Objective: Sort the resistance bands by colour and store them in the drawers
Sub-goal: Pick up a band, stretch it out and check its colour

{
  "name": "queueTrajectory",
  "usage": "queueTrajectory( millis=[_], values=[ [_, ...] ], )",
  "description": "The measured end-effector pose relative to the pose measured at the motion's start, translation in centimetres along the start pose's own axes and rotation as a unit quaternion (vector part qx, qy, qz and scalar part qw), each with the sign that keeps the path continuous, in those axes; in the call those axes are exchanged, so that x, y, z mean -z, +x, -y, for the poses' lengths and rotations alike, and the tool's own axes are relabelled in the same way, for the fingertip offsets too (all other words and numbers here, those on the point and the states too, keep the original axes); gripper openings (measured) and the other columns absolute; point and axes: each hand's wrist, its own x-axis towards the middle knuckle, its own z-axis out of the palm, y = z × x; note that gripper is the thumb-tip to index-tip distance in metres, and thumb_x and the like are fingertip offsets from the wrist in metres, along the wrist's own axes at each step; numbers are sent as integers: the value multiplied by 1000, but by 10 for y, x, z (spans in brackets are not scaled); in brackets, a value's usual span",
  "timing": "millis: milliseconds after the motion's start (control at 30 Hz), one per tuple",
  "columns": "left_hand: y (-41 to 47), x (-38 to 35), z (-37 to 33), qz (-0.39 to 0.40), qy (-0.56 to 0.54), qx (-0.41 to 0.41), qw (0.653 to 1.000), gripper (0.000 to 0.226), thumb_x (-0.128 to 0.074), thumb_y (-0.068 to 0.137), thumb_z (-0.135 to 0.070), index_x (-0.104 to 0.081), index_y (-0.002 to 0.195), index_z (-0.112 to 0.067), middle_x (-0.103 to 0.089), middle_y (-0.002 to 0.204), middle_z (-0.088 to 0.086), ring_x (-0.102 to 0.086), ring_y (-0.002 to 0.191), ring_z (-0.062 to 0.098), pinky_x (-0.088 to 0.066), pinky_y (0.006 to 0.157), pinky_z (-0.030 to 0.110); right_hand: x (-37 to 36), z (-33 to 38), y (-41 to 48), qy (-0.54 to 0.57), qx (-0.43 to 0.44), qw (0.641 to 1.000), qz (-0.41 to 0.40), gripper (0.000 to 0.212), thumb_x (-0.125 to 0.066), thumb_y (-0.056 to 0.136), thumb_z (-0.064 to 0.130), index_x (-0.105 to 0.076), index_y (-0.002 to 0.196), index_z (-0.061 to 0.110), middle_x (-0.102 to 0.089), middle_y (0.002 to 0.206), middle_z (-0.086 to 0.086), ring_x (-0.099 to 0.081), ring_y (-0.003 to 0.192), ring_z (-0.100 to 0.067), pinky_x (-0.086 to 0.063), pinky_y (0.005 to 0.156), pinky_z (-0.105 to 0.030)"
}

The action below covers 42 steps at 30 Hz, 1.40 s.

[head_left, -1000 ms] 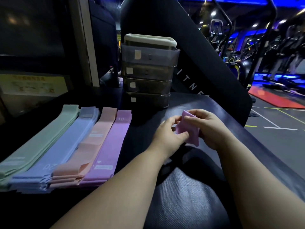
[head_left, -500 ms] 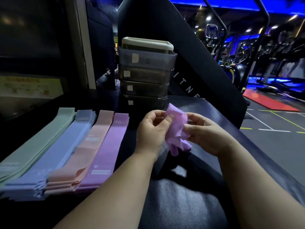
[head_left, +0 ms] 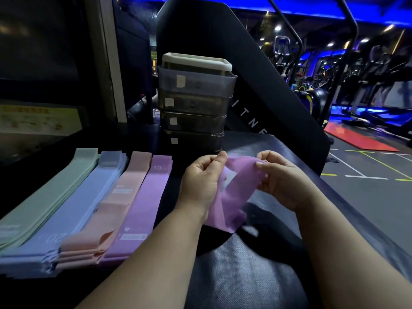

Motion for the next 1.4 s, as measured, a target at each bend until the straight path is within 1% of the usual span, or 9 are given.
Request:
queueTrajectory(
  millis=[133, 267, 433, 533, 700, 900, 1067, 1233, 1400],
  values=[
    [1, 2, 1, 5, -2, -4, 1000, 23, -64, 93, -26, -66, 70, -22, -62, 74, -2, -60, 75, 13, -53, 76, 31, 4, -5, 2, -104, 27, 994, -29, 28, -55, 88, -10, -58, 84, 18, -61, 73, 4, -60, 63, -7, -54, 61, -23],
    [-1, 1, 1, 16, -2, -20, 1000, 18, -58, 96, -20, -61, 79, -16, -58, 67, -10, -58, 54, -7, -45, 52, 8, 5, -9, 5, -177, 70, 980, -63, 36, -60, 79, -18, -63, 90, 15, -61, 75, 0, -58, 64, -5, -51, 61, -17],
    [3, 3, 2, 25, -24, -1, 999, 23, -60, 95, -20, -59, 72, -20, -62, 66, -11, -68, 72, 15, -56, 72, 31, 6, -11, 7, -216, 73, 967, -112, 37, -63, 77, -19, -67, 86, 17, -67, 73, 5, -59, 68, -6, -50, 67, -18],
    [4, 4, 5, 25, -4, -4, 1000, 26, -63, 89, -12, -55, 66, -19, -57, 62, -7, -59, 67, 13, -54, 67, 27, 6, -14, 7, -272, 67, 950, -134, 31, -66, 79, -11, -68, 80, 21, -61, 70, 3, -54, 67, -9, -47, 66, -22],
    [4, 2, 6, 15, 17, 4, 1000, 21, -58, 81, 4, -54, 75, -15, -59, 59, -7, -59, 58, 10, -50, 62, 26, 12, -13, 9, -257, 56, 952, -157, 28, -64, 83, -2, -67, 98, 21, -67, 80, 2, -58, 73, -13, -48, 66, -26],
    [6, 5, 7, -1, 13, 5, 1000, 19, -58, 86, 1, -56, 94, -16, -66, 80, 1, -63, 62, 10, -48, 57, 23, 9, -5, 4, -194, 53, 965, -167, 22, -72, 67, 20, -75, 89, 15, -72, 78, -3, -61, 75, -17, -45, 75, -37],
    [9, 5, 10, -1, 19, 12, 1000, 17, -64, 86, -3, -58, 90, -19, -66, 87, 3, -61, 77, 18, -48, 61, 27, 9, -2, 1, -159, 60, 970, -174, 25, -70, 67, 19, -73, 91, 14, -71, 74, 0, -63, 66, -12, -49, 65, -29],
    [9, 6, 8, -21, -5, 1, 1000, 17, -65, 90, -9, -56, 94, -23, -63, 89, -6, -60, 80, 10, -47, 63, 23, 15, -1, 2, -172, 50, 970, -168, 16, -66, 85, 5, -73, 97, 13, -72, 77, 1, -63, 67, -10, -49, 66, -28],
    [12, 9, 8, -59, 2, -24, 998, 22, -62, 91, -7, -56, 96, -27, -62, 93, -3, -58, 78, 13, -46, 62, 23, 15, 2, 2, -156, 7, 976, -149, 19, -64, 85, -3, -69, 96, 12, -69, 73, -1, -63, 58, -10, -52, 55, -22]
  ],
)
